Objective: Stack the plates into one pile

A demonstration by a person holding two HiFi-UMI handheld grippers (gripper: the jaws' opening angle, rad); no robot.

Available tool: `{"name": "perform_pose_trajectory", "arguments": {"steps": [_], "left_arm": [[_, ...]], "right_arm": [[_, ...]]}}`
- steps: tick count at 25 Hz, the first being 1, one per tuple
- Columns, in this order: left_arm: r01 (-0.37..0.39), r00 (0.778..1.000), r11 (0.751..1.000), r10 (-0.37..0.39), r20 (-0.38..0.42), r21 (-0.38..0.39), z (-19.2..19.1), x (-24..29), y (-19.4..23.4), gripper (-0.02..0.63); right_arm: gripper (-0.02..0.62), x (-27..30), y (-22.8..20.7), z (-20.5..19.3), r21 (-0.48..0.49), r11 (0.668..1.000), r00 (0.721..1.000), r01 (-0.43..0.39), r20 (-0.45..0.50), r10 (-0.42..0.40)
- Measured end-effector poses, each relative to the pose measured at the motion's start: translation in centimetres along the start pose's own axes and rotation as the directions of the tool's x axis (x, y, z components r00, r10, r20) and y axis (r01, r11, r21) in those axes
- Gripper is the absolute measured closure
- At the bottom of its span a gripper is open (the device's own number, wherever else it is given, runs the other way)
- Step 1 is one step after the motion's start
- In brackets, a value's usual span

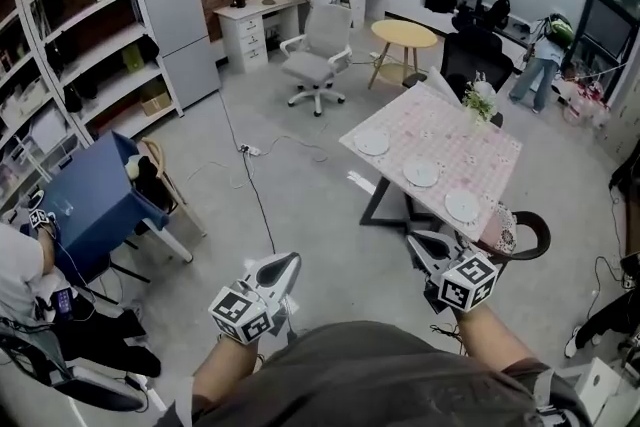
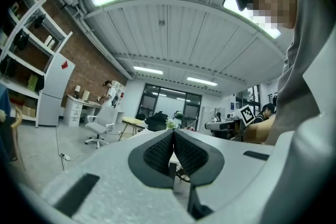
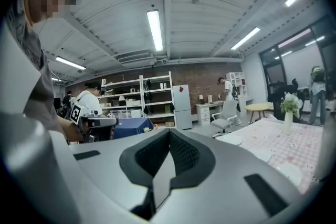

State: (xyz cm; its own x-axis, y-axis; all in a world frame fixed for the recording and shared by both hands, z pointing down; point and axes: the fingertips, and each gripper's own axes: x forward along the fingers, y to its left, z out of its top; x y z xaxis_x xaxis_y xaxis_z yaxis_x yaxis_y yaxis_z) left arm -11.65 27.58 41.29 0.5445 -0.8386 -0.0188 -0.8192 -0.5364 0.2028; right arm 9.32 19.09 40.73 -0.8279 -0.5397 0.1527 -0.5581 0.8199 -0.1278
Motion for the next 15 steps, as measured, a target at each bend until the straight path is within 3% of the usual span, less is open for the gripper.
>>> {"name": "perform_pose_trajectory", "arguments": {"steps": [7,15], "left_arm": [[0.0,1.0,1.0,0.0,-0.02,-0.022,2.6,-1.8,13.0,0.601],[-0.036,0.999,0.998,0.034,-0.037,-0.06,3.0,1.2,22.5,0.601]], "right_arm": [[0.603,11.4,0.3,2.4,0.024,0.998,0.998,0.054,0.012,-0.054],[0.603,19.4,-3.4,1.9,0.042,0.996,0.997,0.074,-0.02,-0.073]]}}
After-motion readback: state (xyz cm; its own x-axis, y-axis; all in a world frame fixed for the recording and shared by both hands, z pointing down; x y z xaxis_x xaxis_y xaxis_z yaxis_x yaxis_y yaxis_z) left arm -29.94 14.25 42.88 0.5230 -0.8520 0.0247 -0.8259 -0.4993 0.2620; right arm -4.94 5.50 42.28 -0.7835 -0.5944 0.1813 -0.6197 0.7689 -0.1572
